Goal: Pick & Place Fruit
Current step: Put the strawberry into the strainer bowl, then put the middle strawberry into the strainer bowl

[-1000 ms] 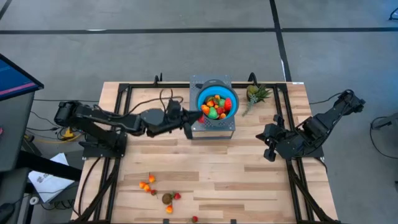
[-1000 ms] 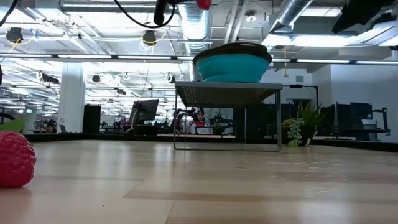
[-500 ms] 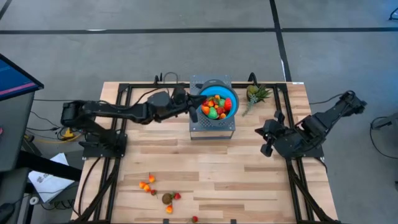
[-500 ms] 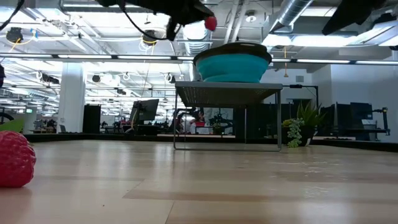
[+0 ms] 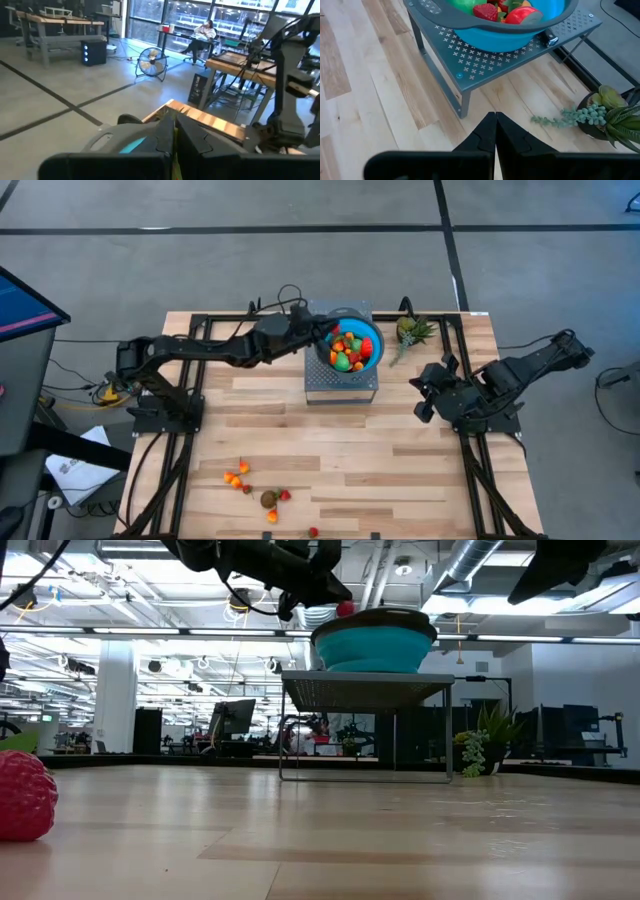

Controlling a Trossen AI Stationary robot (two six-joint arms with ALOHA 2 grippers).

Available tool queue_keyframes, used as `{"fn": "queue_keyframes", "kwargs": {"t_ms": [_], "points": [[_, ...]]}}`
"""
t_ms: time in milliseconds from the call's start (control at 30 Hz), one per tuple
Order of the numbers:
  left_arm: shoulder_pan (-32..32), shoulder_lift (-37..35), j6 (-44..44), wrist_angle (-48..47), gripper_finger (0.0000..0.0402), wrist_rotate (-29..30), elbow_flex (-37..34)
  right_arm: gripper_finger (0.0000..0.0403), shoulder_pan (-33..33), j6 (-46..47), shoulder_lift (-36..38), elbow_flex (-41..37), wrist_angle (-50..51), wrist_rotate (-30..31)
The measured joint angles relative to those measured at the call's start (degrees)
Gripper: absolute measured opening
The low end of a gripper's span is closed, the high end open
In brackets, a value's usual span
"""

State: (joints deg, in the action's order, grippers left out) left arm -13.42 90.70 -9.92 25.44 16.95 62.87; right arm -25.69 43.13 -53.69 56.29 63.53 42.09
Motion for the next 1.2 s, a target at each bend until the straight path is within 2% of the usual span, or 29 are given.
{"fn": "queue_keyframes", "kwargs": {"t_ms": [367, 767, 1200], "points": [[-0.5, 0.0, 0.9, -0.2, 0.0021, 0.0, -1.2, 0.0, 0.0, 0.0, 0.0, 0.0, 0.0, 0.0], [-0.5, -0.1, -1.2, 0.6, 0.0109, 0.0, -1.9, 0.0, 0.0, 0.0, 0.0, 0.0, 0.0, 0.0], [2.4, -0.2, -3.0, 0.8, 0.0111, -0.3, -1.9, 0.0, 0.0, 0.0, 0.0, 0.0, 0.0, -0.1]]}}
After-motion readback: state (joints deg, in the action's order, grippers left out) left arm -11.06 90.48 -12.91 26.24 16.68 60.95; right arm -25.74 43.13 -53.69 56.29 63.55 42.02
